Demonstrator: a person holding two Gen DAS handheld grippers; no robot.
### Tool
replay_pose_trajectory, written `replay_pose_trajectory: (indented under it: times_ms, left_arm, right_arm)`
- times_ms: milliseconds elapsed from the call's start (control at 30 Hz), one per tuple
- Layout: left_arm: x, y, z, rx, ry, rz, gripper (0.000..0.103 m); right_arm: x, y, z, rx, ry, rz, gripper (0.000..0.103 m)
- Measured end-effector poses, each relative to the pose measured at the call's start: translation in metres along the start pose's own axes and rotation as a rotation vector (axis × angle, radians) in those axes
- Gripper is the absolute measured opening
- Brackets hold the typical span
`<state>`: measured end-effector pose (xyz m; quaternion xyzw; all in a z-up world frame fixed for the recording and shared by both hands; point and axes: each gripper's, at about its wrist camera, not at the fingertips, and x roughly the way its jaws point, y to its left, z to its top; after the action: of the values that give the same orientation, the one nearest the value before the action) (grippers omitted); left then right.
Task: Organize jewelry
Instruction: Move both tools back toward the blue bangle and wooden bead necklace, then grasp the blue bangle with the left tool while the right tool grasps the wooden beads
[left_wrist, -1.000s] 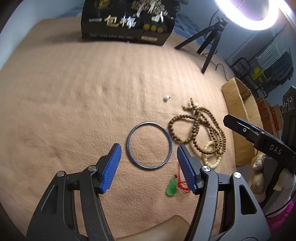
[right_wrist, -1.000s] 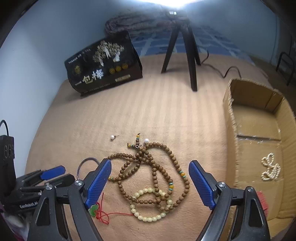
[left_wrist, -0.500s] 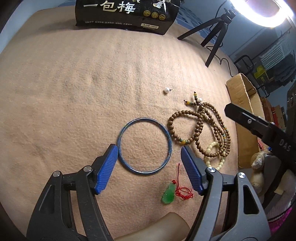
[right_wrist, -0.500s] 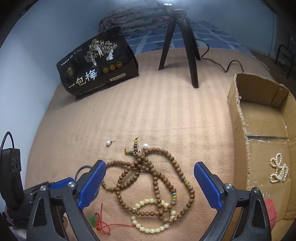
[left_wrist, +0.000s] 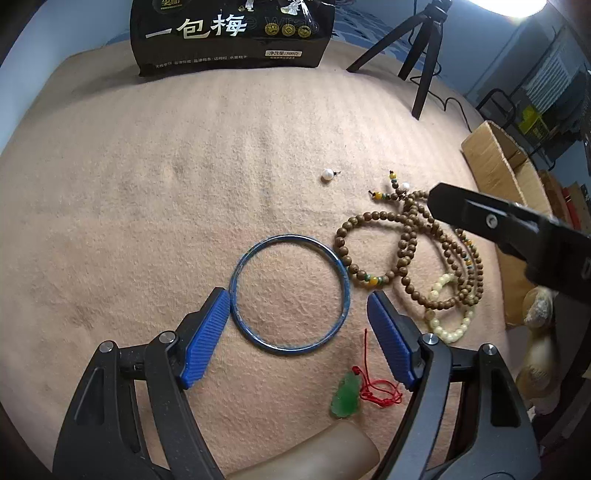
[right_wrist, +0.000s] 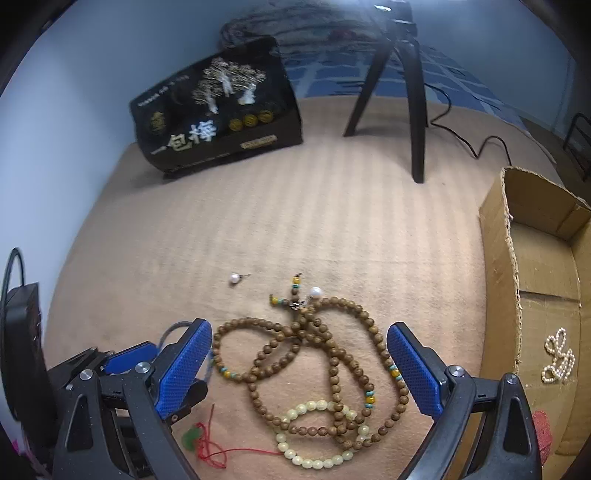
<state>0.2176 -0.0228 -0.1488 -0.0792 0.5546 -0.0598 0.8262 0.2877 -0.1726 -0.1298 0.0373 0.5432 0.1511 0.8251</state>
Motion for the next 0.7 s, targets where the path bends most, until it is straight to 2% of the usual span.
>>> replay_pose_trajectory:
  times_ms: [133, 267, 500, 700]
  left_arm:
    - [0.007, -0.007, -0.003, 0.037, 0.004, 0.045, 0.083]
    - [0.012, -0.014, -0.004, 0.092, 0.005, 0.093, 0.084]
    - [0.010, -0.003, -0.001, 0.057, 0.008, 0.064, 0.084]
    - [0.006, 0.005, -0.004, 0.065, 0.005, 0.066, 0.081]
  right_arm:
    - [0.014, -0.010, 0.000, 0.040, 0.056, 0.002, 0.097]
    - [0.022, -0.015, 0.000, 0.049, 0.076, 0.001, 0.097]
    - [0.040, -0.008, 0.002, 0.022, 0.111, -0.006, 0.103]
    - [0.047, -0.009, 0.000, 0.004, 0.132, -0.050, 0.103]
